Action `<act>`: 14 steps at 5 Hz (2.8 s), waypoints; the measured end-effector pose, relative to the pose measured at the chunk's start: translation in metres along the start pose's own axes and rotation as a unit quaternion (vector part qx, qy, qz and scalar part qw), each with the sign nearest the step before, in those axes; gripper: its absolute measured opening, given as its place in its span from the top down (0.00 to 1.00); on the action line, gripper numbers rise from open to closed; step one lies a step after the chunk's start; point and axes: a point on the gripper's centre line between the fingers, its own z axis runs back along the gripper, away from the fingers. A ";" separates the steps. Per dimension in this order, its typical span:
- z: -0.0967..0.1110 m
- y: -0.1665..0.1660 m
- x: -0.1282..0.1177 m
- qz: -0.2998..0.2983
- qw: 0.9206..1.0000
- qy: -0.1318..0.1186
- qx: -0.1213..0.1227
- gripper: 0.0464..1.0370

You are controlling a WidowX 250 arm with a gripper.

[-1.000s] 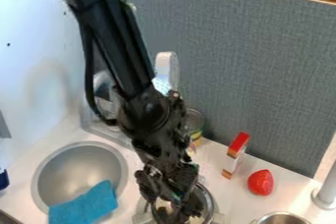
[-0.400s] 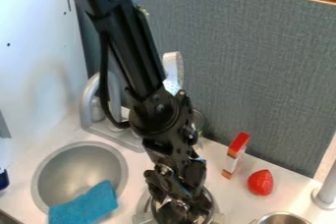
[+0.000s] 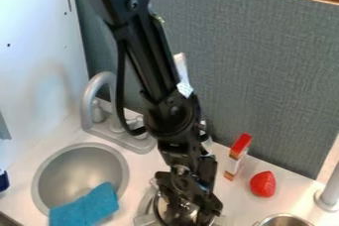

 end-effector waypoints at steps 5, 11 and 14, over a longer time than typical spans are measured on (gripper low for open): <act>0.018 -0.009 0.003 -0.020 0.999 -0.013 0.041 0.73; 0.067 -0.150 0.031 -0.161 0.985 -0.067 -0.013 0.73; 0.057 -0.154 0.017 -0.172 0.983 -0.058 -0.017 0.73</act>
